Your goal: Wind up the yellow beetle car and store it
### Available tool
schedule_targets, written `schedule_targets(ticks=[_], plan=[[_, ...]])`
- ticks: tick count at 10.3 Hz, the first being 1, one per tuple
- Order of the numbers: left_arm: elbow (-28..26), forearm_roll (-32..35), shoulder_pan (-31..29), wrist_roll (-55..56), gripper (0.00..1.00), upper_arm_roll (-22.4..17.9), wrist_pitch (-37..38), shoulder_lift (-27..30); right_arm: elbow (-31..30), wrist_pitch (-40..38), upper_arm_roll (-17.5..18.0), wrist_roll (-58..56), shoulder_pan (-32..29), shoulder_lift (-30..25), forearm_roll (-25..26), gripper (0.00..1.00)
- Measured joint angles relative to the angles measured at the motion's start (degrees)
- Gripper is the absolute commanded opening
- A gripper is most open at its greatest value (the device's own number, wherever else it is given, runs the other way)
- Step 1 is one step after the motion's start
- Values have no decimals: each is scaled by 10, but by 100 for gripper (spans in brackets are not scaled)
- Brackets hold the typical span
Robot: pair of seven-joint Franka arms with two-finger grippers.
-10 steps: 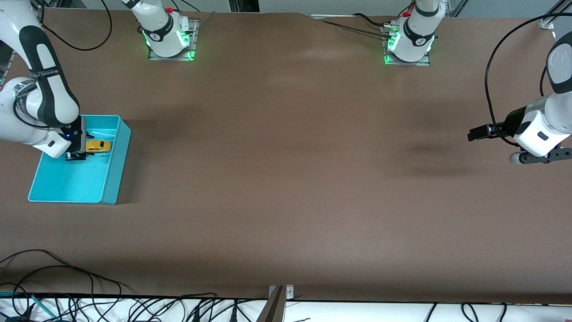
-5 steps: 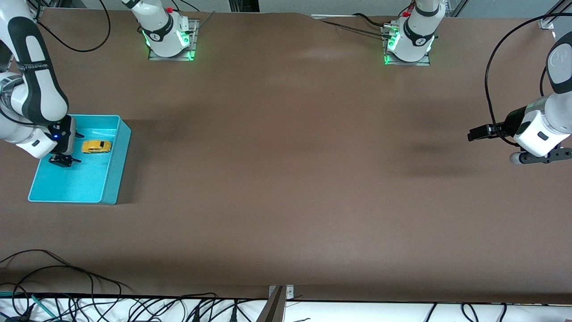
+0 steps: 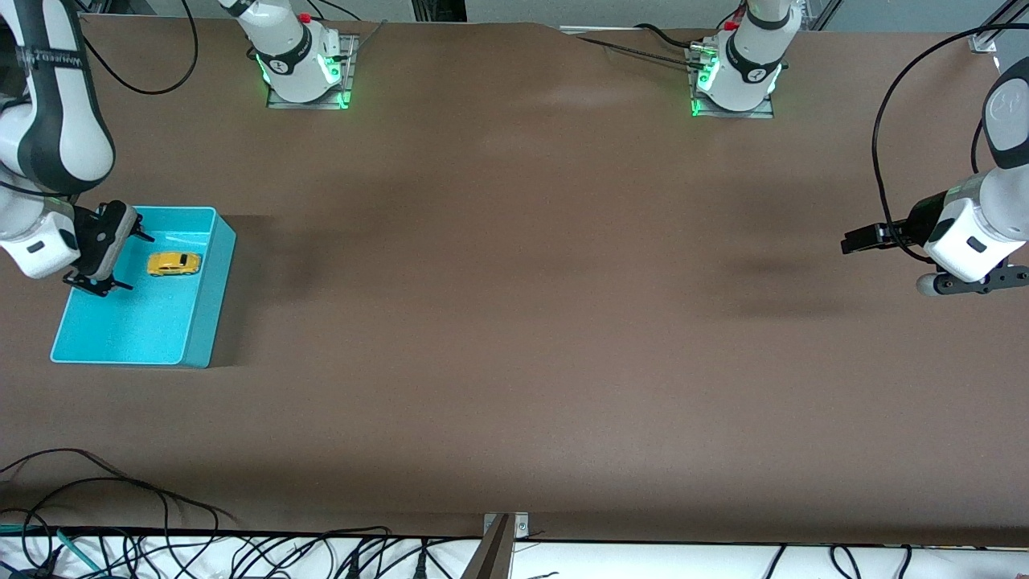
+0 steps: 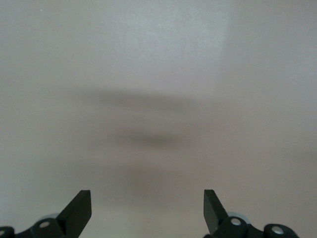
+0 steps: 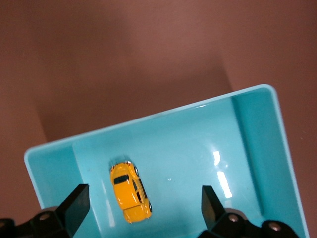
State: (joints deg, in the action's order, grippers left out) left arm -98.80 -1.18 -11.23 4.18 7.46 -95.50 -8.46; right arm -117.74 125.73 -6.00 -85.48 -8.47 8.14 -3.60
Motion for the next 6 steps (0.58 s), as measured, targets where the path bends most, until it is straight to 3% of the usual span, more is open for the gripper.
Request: schedule_targets(ticks=[6], plan=[[-1, 0, 0, 0, 100, 0, 0, 0, 0, -82, 1, 387, 52, -83, -1, 100]])
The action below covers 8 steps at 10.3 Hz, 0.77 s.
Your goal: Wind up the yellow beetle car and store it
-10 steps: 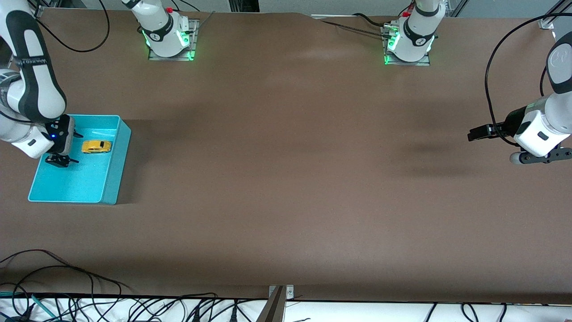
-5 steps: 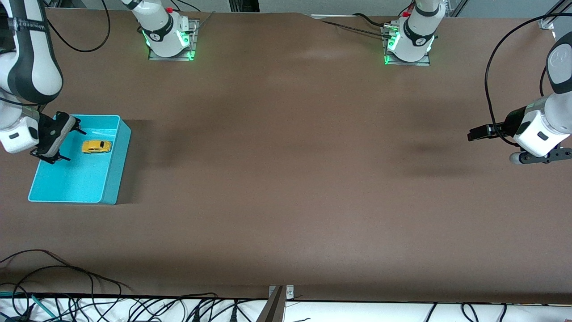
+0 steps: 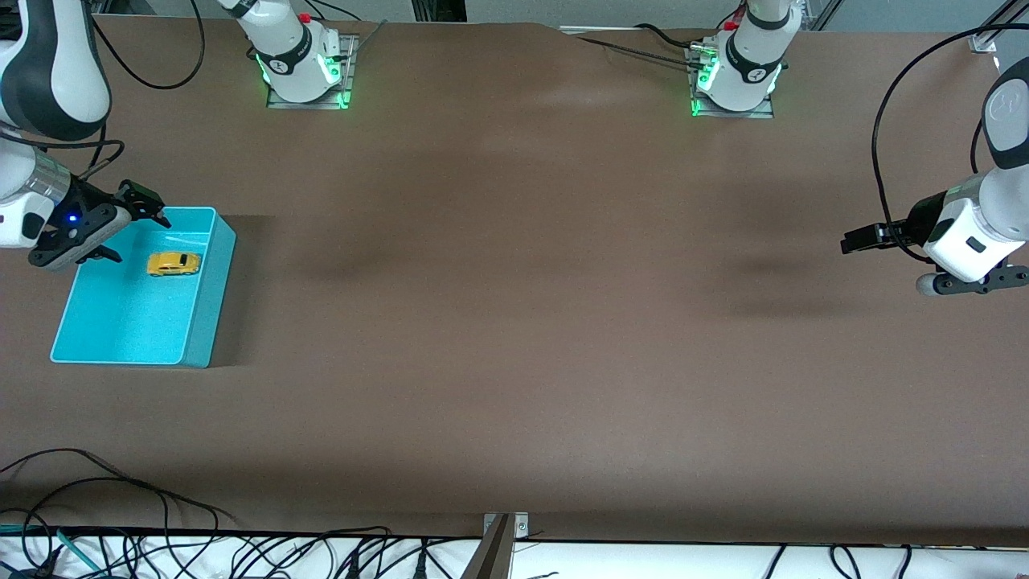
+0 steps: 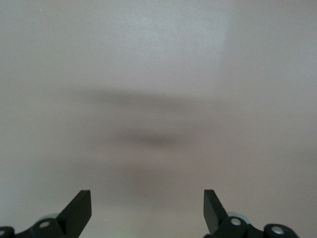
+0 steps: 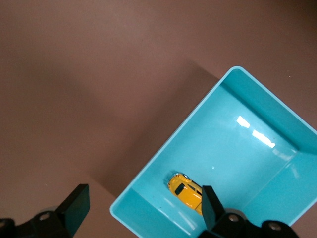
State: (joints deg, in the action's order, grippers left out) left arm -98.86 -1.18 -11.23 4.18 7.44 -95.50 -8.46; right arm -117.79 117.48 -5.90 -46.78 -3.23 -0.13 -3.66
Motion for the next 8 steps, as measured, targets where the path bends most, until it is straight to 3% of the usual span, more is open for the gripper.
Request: schedule_targets(ticks=[3, 8], plan=[[0, 0, 0, 0, 100, 0, 0, 0, 4, -36, 6, 187, 44, -40, 0, 100], [-1, 0, 0, 0, 100, 0, 0, 0, 111, -134, 34, 351, 67, -48, 0, 100]])
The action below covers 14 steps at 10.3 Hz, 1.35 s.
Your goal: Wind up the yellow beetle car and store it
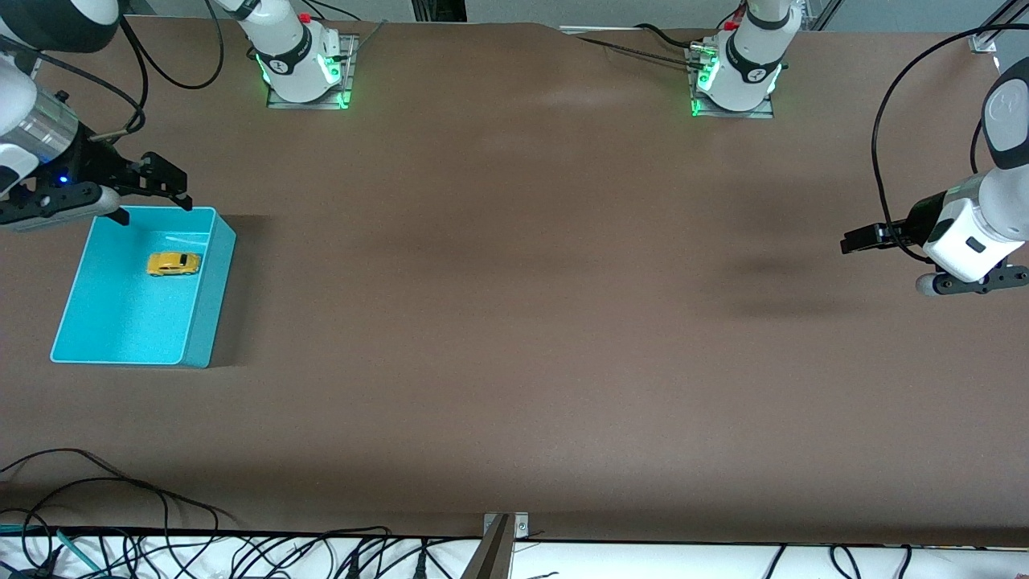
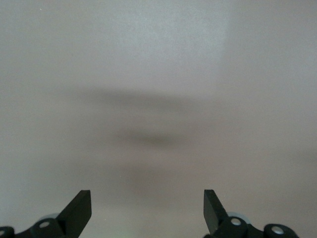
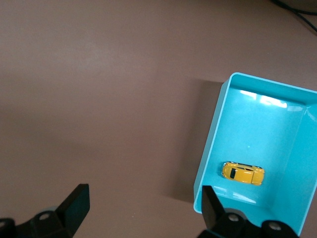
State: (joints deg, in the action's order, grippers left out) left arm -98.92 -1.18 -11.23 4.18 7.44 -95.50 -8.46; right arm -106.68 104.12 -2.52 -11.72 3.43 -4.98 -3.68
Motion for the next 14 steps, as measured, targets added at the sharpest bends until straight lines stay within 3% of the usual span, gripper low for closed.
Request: schedule_targets(ticks=[4, 14], plan=[[0, 0, 0, 0, 100, 0, 0, 0, 87, -76, 22, 75, 3, 28, 4, 100], [0, 0, 0, 0, 100, 0, 0, 0, 100, -95, 23, 92, 3, 39, 28, 100]])
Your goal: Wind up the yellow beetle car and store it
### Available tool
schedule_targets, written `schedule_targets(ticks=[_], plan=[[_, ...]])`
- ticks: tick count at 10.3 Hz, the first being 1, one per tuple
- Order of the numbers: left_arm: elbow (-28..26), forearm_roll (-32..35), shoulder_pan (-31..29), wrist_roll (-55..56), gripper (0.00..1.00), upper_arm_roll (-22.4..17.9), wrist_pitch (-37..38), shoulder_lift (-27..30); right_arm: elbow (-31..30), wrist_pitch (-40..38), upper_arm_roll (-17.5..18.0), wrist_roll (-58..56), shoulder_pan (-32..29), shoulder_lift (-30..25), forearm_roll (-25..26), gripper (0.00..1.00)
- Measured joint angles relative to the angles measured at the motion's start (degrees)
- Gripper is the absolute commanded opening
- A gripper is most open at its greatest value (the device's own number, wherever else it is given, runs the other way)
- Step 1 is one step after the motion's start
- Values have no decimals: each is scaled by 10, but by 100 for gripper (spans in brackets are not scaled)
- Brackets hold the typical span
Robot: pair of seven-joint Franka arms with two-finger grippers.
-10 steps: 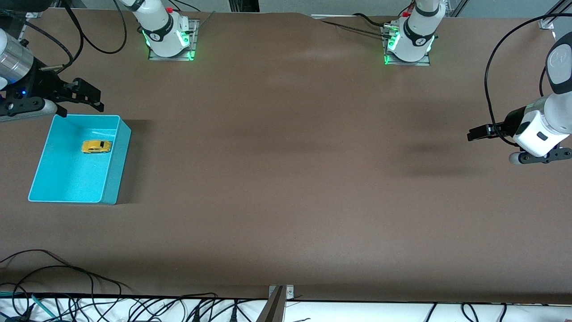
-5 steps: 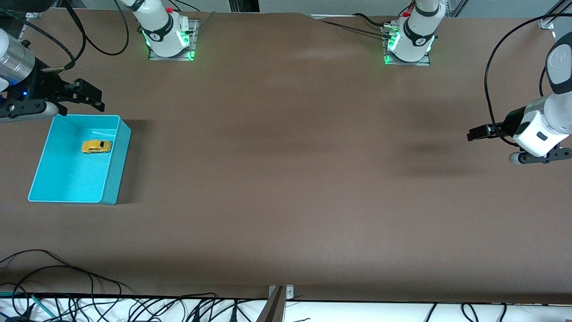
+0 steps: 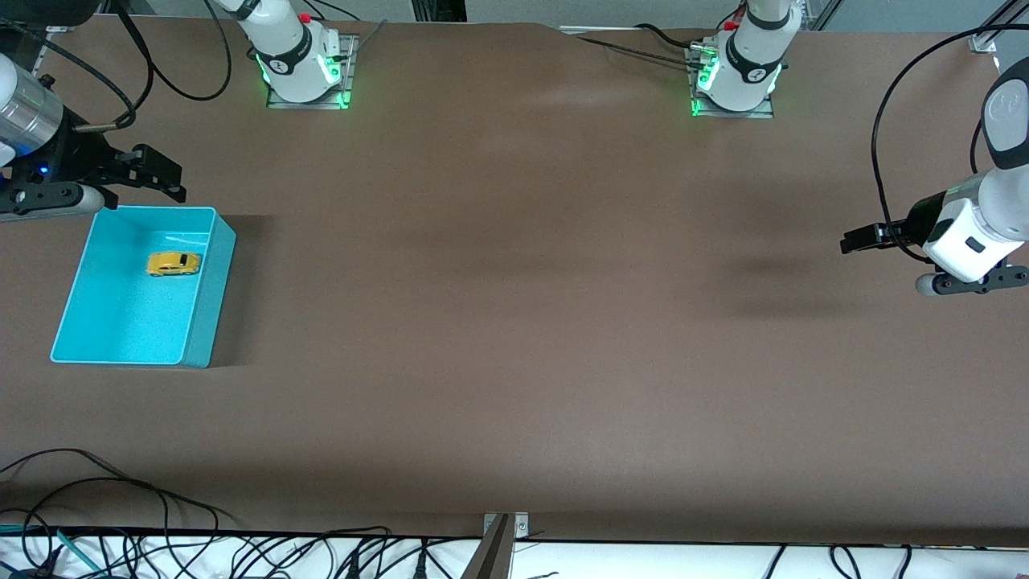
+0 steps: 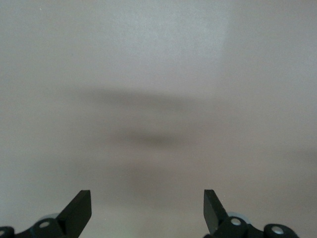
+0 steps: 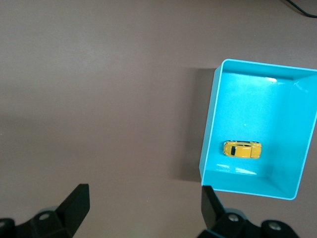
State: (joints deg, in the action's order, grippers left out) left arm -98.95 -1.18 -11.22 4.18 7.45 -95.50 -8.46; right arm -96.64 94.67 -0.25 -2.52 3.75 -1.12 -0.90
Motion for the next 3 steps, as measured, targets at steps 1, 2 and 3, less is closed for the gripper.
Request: schedule_targets(ticks=[1, 2, 3], plan=[[0, 0, 0, 0, 100, 0, 0, 0, 0, 0, 0, 0, 0, 0, 9, 100], [0, 0, 0, 0, 100, 0, 0, 0, 0, -1, 0, 0, 0, 0, 14, 100], [0, 0, 0, 0, 100, 0, 1, 0, 0, -2, 0, 1, 0, 0, 15, 100]])
